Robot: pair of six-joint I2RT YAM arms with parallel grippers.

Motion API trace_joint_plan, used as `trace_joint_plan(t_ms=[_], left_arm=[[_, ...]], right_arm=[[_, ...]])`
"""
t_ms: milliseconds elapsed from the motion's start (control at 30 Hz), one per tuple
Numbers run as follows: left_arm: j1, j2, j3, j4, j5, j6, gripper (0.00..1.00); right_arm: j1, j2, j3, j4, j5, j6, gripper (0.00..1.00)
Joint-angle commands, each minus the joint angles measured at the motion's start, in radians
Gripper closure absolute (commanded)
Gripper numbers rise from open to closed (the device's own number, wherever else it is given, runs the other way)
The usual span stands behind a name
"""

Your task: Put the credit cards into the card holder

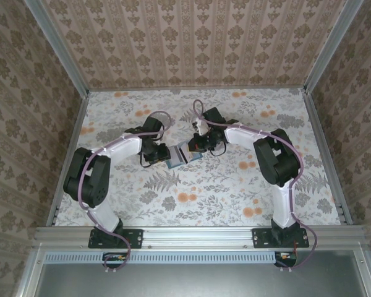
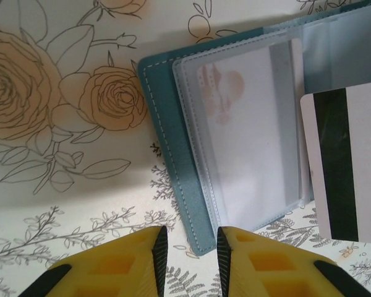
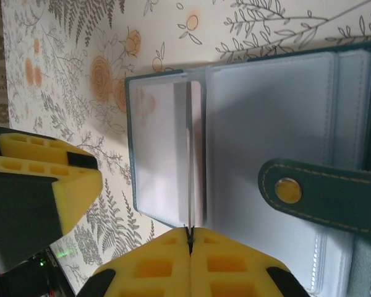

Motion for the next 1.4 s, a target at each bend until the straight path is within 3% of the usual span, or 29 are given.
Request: trace_joint_plan(t_ms=[0,600,1100,1367], left_arm=[[0.028,0.042,-0.004,0.017,0.002,-0.011,0.7],[0.028,0.152,0.042,0.02,-0.007,0.016,0.71],[0.024,0.215,0.087,0.026,0.002,0.023,0.73],[0.024,0.237,0.1,0.027,-0.006,0.025,0.74]], right_arm=[[0.002,0.03,0.046,-0.001,-0.013,-0.016,0.94],[-0.019,0.058,0.066,-0.059,0.037,-0.059,0.93],[-0.02,0.097,0.081,-0.047,-0.034,-0.041,0.93],[-0.02,0.012,0.053,-0.047,-0.012,-0.049,0.93]])
